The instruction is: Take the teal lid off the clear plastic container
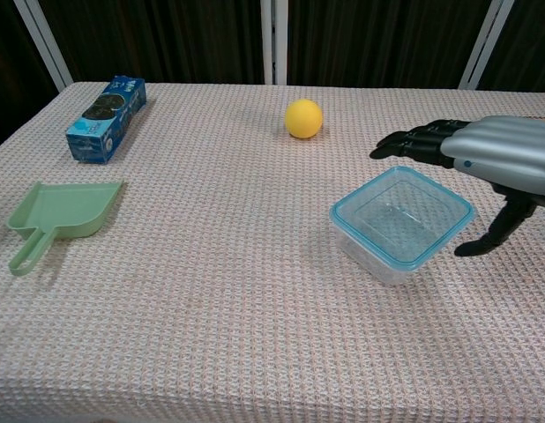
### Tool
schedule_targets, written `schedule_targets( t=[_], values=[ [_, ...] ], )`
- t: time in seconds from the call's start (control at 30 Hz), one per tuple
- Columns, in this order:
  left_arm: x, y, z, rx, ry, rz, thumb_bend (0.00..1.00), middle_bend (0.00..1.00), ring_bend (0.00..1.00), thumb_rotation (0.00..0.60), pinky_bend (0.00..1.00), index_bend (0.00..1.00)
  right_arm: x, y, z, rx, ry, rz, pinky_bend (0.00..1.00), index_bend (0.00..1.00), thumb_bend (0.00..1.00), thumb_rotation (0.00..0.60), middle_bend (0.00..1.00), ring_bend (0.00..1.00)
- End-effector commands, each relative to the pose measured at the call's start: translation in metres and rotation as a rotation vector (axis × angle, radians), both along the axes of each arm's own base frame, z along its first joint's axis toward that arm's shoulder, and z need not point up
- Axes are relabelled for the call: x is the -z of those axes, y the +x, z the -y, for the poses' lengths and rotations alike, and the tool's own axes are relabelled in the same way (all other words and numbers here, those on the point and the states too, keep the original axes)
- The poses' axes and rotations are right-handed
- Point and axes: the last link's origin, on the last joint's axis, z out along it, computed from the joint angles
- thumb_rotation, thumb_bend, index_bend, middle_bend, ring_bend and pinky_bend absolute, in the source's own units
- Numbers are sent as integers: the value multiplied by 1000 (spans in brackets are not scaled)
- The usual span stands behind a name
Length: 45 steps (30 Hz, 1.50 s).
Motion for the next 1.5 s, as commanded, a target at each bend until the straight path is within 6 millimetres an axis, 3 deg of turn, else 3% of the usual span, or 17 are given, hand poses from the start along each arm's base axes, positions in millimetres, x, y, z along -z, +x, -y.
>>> schedule_targets(
  t=[0.03, 0.3, 0.5, 0.63, 0.77, 0.97, 1.1, 1.17, 1.3, 1.5],
  values=[
    [-1, 0, 0, 1, 2, 0, 0, 50, 0, 600, 0, 76, 26, 23, 13, -45, 0, 42, 0, 0, 0, 600, 0, 0],
    [0, 2, -2, 10, -6, -6, 0, 51, 0, 600, 0, 76, 58, 64, 38, -59, 14, 121, 0, 0, 0, 600, 0, 0],
    [1, 3, -7, 26, -20, -11, 0, 51, 0, 600, 0, 76, 71, 77, 47, -67, 30, 100, 0, 0, 0, 600, 0, 0],
    [3, 8, -13, 54, -41, -17, 0, 51, 0, 600, 0, 76, 62, 66, 38, -62, 44, 95, 0, 0, 0, 600, 0, 0],
    [7, 22, -29, 129, -98, -21, 0, 50, 0, 600, 0, 76, 31, 49, 24, -57, -2, 155, 0, 0, 0, 600, 0, 0],
    [22, 73, -69, 309, -261, 4, 0, 50, 0, 600, 0, 76, -46, 5, 15, 50, -207, 220, 0, 0, 0, 600, 0, 0],
    [49, 123, -99, 436, -407, 12, 0, 49, 0, 600, 1, 68, -94, -24, 7, 141, -362, 254, 0, 0, 0, 600, 0, 0],
    [68, 147, -112, 483, -473, 8, 0, 40, 0, 600, 2, 50, -109, -35, 0, 173, -416, 265, 0, 0, 0, 600, 0, 0],
    [103, 188, -131, 542, -588, -15, 0, 19, 0, 600, 2, 21, -120, -48, -10, 214, -451, 281, 0, 0, 0, 600, 0, 0],
    [141, 238, -145, 549, -741, -31, 0, 0, 0, 600, 4, 1, -120, -53, -17, 210, -436, 282, 0, 0, 0, 600, 0, 0]
  ],
)
